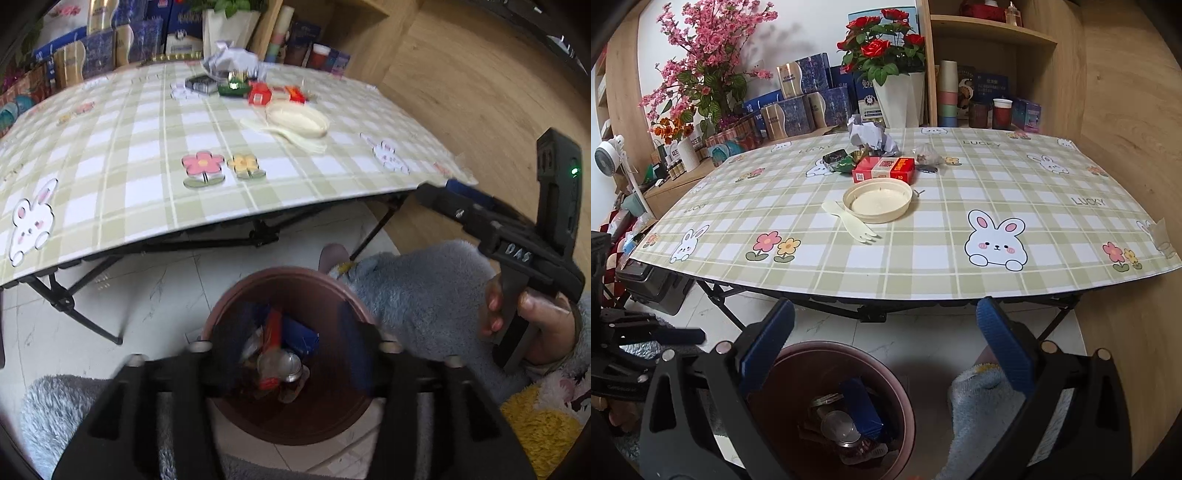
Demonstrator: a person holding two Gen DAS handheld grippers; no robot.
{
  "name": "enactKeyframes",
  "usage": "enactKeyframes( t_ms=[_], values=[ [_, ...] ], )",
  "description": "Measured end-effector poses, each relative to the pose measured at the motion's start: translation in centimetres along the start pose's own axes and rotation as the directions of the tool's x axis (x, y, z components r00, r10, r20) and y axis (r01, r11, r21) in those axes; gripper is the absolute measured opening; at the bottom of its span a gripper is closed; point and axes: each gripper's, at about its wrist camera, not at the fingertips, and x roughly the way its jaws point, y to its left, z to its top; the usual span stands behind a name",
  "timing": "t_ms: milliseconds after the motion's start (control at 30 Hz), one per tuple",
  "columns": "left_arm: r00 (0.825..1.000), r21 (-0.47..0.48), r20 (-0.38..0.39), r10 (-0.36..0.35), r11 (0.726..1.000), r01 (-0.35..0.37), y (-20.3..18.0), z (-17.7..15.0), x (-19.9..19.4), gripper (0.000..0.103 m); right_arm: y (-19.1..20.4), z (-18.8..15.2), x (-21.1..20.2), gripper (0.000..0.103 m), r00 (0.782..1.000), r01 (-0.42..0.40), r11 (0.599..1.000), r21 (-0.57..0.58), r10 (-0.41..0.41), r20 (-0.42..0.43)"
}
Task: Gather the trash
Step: 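Lower the red lighter into the bin and open the left gripper, then raise both open grippers from the bin toward the table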
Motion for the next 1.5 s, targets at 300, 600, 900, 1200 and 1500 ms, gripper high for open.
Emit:
enactKeyframes(
  t_ms=[300,600,900,1200,1500],
  values=[
    [0.966,-0.216,0.204,0.161,0.97,-0.116,3.3,0.2,-3.8,0.09,0.1,-0.1,0.4,0.097,1.0,0.003,1.0,-0.005,-0.003,-0.025],
    [0.96,-0.251,0.197,0.197,0.957,-0.145,4.1,0.6,-3.8,0.091,0.7,-0.1,0.7,0.097,1.0,0.003,1.0,-0.031,-0.004,-0.028],
    [0.952,-0.26,0.191,0.241,0.947,-0.188,4.0,0.3,-4.0,0.091,0.0,-0.4,1.1,0.097,0.999,0.015,1.0,-0.014,-0.016,-0.035],
    [0.938,-0.262,0.214,0.273,0.941,-0.214,4.6,2.2,-5.5,0.091,-0.3,1.8,1.3,0.097,0.999,0.0,0.994,-0.111,0.003,0.032],
    [0.962,-0.13,0.202,0.185,0.978,-0.161,2.1,8.5,-1.6,0.091,-5.2,6.9,3.5,0.097,0.998,-0.029,0.998,0.052,0.026,0.058]
  ],
)
